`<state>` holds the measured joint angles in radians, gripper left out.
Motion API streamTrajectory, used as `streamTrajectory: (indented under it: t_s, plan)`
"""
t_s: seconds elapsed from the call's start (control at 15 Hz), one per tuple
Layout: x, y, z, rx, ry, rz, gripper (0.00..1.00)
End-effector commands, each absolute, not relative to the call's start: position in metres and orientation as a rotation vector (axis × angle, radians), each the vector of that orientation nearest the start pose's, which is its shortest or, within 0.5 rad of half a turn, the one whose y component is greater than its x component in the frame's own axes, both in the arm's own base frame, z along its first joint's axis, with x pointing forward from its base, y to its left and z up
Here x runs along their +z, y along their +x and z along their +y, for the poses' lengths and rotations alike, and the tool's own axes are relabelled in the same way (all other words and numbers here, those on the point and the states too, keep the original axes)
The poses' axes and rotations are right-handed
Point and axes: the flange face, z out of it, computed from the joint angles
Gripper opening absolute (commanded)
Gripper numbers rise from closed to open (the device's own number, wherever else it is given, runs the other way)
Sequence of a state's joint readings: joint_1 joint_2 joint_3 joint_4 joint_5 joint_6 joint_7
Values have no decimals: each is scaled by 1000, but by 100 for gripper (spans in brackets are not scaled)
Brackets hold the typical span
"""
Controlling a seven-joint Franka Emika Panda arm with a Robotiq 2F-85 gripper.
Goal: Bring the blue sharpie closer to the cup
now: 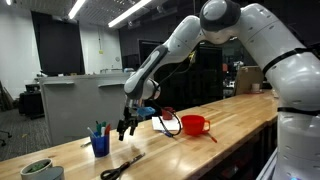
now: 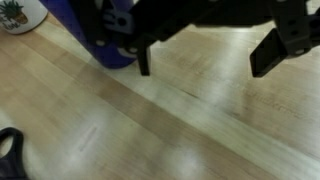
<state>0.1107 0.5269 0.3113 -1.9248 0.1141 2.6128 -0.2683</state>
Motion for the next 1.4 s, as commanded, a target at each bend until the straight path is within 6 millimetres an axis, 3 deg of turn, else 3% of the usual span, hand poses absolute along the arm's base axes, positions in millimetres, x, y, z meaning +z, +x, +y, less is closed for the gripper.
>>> streamTrajectory:
  t_s: [0.0,0.27,0.33,0.53,0.93,1.13,1.33]
  plan:
    - [250,590,257,-245,-2758,-793,100]
    - [253,590,263,-252,-2738,-811,100]
    - [255,593,264,-321,-2743,-801,100]
    - [255,579,271,-380,-2725,-796,100]
    - [255,574,281,-438,-2700,-806,100]
    - [254,573,278,-467,-2722,-807,100]
    - [265,587,262,-409,-2814,-858,100]
